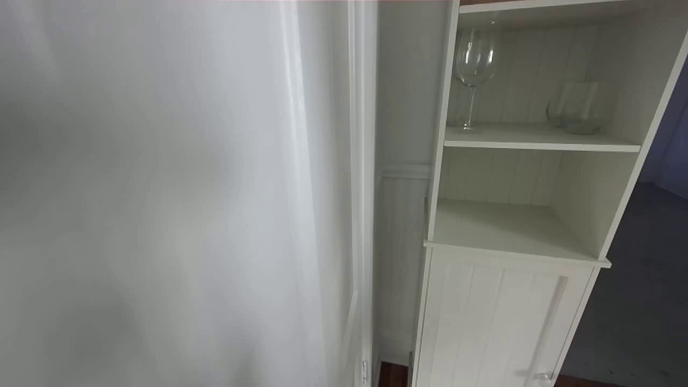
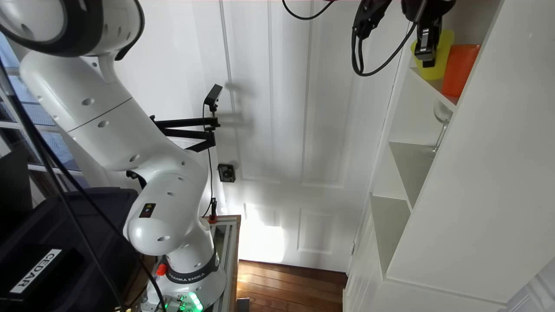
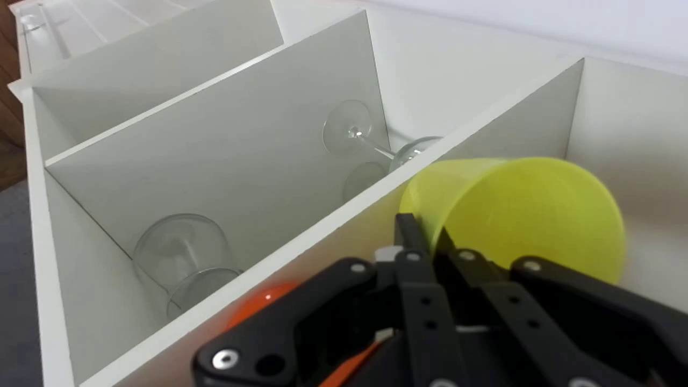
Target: Remove the yellow cup from the middle shelf and put it on the third shelf from the bottom
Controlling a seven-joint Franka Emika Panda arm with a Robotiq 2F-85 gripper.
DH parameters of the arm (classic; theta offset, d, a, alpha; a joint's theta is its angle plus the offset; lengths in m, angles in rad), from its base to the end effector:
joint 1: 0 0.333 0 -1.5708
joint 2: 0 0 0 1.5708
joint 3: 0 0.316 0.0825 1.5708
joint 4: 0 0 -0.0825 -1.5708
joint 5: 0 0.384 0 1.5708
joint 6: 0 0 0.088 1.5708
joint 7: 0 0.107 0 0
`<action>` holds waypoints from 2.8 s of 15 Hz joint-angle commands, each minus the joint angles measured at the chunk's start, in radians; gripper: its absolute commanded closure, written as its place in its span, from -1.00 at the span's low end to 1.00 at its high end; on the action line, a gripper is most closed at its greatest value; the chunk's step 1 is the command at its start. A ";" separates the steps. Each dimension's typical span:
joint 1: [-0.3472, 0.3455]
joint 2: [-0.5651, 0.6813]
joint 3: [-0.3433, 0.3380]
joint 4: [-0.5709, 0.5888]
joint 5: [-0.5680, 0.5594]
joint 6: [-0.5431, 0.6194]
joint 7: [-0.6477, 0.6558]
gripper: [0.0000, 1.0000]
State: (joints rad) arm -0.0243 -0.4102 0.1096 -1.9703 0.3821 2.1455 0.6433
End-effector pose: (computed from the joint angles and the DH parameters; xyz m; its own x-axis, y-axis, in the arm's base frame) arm 0.4622 0.0672 0.7027 0.7222 -0.6569 0.2168 -0.4476 -0.6827 -0.5775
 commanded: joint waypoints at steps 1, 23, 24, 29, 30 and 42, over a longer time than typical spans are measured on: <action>0.002 0.041 0.011 0.050 -0.025 0.006 0.049 0.41; 0.009 0.104 0.025 0.099 -0.090 0.068 0.091 -1.00; 0.010 0.098 0.024 0.096 -0.092 0.068 0.091 -1.00; 0.027 -0.001 0.008 0.027 -0.058 0.101 0.027 -1.00; 0.027 -0.026 0.007 0.014 -0.059 0.097 0.024 -1.00; 0.006 -0.373 -0.050 -0.181 -0.176 -0.221 -0.305 -1.00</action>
State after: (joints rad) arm -0.0180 -0.6691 0.0754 -2.0639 0.2260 1.9256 0.4245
